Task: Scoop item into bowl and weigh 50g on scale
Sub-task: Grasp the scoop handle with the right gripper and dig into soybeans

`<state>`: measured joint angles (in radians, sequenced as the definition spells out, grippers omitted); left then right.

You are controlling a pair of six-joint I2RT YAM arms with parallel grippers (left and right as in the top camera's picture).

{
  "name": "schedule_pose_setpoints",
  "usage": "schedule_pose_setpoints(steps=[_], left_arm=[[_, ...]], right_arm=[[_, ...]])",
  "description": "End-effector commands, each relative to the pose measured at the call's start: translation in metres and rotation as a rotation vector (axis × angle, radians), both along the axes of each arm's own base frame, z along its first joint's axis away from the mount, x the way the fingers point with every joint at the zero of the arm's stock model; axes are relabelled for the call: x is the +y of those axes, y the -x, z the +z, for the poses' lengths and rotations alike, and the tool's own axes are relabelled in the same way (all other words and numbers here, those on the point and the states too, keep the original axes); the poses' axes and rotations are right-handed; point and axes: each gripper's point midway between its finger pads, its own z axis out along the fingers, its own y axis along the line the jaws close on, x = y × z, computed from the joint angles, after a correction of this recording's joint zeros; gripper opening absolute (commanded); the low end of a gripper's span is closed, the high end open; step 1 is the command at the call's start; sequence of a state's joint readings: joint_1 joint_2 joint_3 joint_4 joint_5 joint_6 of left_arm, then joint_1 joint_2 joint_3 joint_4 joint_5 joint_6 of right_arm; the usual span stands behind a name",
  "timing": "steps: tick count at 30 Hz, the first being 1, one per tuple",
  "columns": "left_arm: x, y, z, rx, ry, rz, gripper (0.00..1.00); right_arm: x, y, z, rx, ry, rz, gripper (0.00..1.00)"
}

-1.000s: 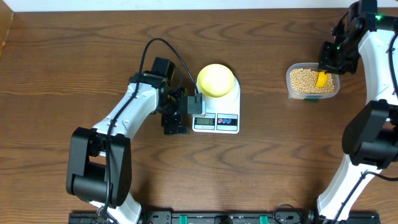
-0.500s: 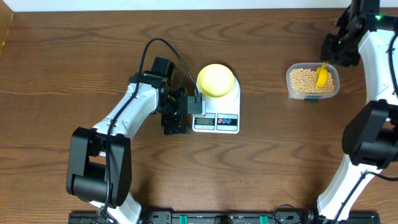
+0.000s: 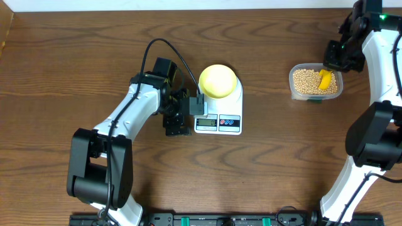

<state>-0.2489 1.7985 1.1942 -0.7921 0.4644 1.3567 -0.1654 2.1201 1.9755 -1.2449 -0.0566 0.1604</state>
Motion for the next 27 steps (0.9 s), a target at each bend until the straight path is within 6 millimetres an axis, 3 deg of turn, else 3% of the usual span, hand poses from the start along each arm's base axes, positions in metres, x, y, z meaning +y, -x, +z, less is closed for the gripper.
schedule_pose_setpoints(steps=[1, 4, 7, 15, 22, 27], left_arm=[[0.002, 0.003, 0.003, 0.001, -0.005, 0.016, 0.98], [0.002, 0.003, 0.003, 0.001, -0.005, 0.017, 0.98], [0.002, 0.003, 0.003, 0.001, -0.005, 0.017, 0.98], [0.002, 0.003, 0.003, 0.001, -0.005, 0.017, 0.98], [0.002, 0.003, 0.003, 0.001, -0.005, 0.017, 0.98], [0.002, 0.003, 0.003, 0.002, -0.005, 0.016, 0.98]], right_arm=[[0.004, -0.004, -0.002, -0.004, 0.002, 0.007, 0.26], [0.004, -0.003, -0.002, -0.002, 0.001, 0.006, 0.35], [0.003, -0.003, -0.002, 0.000, 0.001, 0.005, 0.37], [0.006, -0.006, 0.001, -0.032, -0.112, -0.020, 0.29], [0.005, -0.002, -0.001, -0.013, -0.108, -0.017, 0.28], [0.006, 0.005, -0.010, 0.018, -0.111, -0.019, 0.22]])
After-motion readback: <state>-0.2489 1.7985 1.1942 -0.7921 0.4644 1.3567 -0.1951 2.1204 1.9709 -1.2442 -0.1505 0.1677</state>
